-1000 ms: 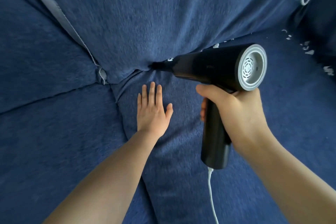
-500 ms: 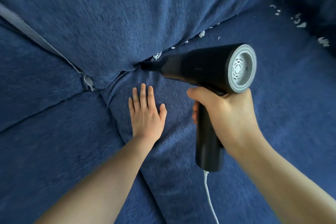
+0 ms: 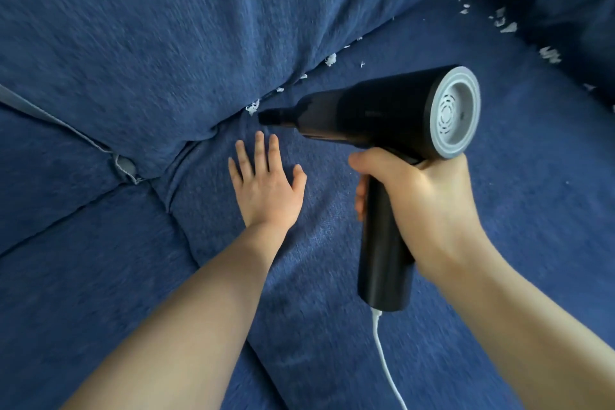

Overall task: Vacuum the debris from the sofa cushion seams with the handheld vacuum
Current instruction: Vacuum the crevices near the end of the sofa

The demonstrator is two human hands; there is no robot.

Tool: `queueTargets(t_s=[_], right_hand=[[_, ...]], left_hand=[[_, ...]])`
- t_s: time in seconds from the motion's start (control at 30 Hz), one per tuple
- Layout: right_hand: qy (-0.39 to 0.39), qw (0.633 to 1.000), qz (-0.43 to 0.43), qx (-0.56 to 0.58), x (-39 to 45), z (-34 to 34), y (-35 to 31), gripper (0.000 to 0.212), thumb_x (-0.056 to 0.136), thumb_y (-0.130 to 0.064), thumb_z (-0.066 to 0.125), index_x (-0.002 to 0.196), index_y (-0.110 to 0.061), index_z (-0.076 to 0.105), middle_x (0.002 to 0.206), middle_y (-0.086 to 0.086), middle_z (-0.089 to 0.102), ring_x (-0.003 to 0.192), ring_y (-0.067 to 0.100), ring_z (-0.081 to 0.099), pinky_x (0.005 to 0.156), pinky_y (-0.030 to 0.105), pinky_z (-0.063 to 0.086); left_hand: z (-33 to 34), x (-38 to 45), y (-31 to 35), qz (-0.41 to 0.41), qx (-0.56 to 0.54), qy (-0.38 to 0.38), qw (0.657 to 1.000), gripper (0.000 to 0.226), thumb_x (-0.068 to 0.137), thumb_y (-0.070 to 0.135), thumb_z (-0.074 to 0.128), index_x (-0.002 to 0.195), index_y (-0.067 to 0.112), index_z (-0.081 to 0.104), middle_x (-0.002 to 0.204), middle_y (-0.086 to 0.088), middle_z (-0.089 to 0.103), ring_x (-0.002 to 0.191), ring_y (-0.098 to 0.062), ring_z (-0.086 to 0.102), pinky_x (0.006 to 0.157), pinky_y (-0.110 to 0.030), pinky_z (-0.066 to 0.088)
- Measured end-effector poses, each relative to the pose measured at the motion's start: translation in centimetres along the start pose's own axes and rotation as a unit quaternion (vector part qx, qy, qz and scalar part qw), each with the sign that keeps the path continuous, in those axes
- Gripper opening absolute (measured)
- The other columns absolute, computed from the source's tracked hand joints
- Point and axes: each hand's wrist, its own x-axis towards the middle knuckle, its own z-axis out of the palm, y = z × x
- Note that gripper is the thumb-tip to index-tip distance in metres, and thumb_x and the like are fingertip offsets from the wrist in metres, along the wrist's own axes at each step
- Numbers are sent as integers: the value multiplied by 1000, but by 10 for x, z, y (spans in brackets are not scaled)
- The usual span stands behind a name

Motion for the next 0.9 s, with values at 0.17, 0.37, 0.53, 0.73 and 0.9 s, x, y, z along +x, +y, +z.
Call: queueTargets(t_s=[0.17, 0.37, 0.53, 0.73, 0.9], right_hand=[[0, 999, 22, 29, 9, 9, 8, 19, 70, -14, 69, 60, 0, 60, 51, 18, 60, 47, 32, 56, 60, 51, 57], [23, 1000, 1, 18, 13, 9, 10, 22, 70, -14, 68, 65, 4, 58, 52, 22, 60, 55, 43, 59, 60, 53, 58], [28, 999, 20, 37, 20, -5, 11, 21, 69, -14, 70, 62, 2, 58, 54, 20, 61, 46, 29, 58, 55, 43, 55], [42, 996, 41, 71, 31, -7, 13, 17, 68, -16, 71, 60, -5, 61, 53, 16, 60, 47, 28, 58, 57, 48, 57], [37, 996, 45, 74, 35, -8, 11, 16, 68, -15, 70, 64, -3, 61, 52, 15, 60, 48, 29, 58, 59, 51, 58]], left_hand=[[3, -3, -1, 7, 4, 30, 1000, 71, 92, 51, 22, 151, 13, 30, 160, -9, 24, 148, -38, 13, 119, -55, 13], [7, -3, -1, 6, 10, 38, 999, 68, 93, 49, 26, 150, 12, 33, 159, -10, 28, 147, -39, 17, 118, -55, 16], [11, -3, -1, 7, 15, 44, 999, 67, 93, 47, 29, 149, 12, 34, 158, -10, 29, 147, -38, 18, 118, -54, 16], [11, -3, 0, 5, 23, 48, 999, 67, 93, 46, 28, 149, 11, 34, 158, -10, 29, 147, -39, 18, 118, -54, 16], [10, -1, 2, 0, 34, 37, 999, 68, 91, 47, 27, 150, 12, 31, 160, -10, 25, 148, -38, 14, 119, -55, 15]])
